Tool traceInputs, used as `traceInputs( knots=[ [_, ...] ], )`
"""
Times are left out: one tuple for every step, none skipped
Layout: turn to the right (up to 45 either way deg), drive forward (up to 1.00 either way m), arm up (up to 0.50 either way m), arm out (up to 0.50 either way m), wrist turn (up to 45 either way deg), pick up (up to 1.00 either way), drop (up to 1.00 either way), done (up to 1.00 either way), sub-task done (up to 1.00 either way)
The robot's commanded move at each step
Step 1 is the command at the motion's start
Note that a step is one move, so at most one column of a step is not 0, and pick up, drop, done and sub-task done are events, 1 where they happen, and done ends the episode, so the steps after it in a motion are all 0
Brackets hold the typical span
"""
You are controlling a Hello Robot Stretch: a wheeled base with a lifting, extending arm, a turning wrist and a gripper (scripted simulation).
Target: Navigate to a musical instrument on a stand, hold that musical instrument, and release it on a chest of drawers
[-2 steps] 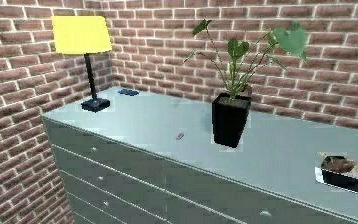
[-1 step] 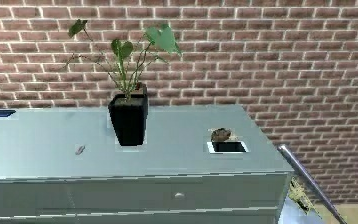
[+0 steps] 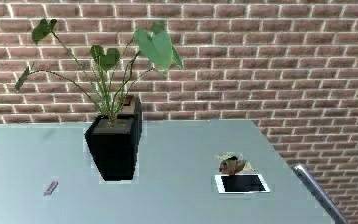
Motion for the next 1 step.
traceInputs(
  knots=[
    [45.0, 0.00, 0.00, 0.00, 0.0, 0.00, 0.00, 0.00, 0.00]
  ],
)
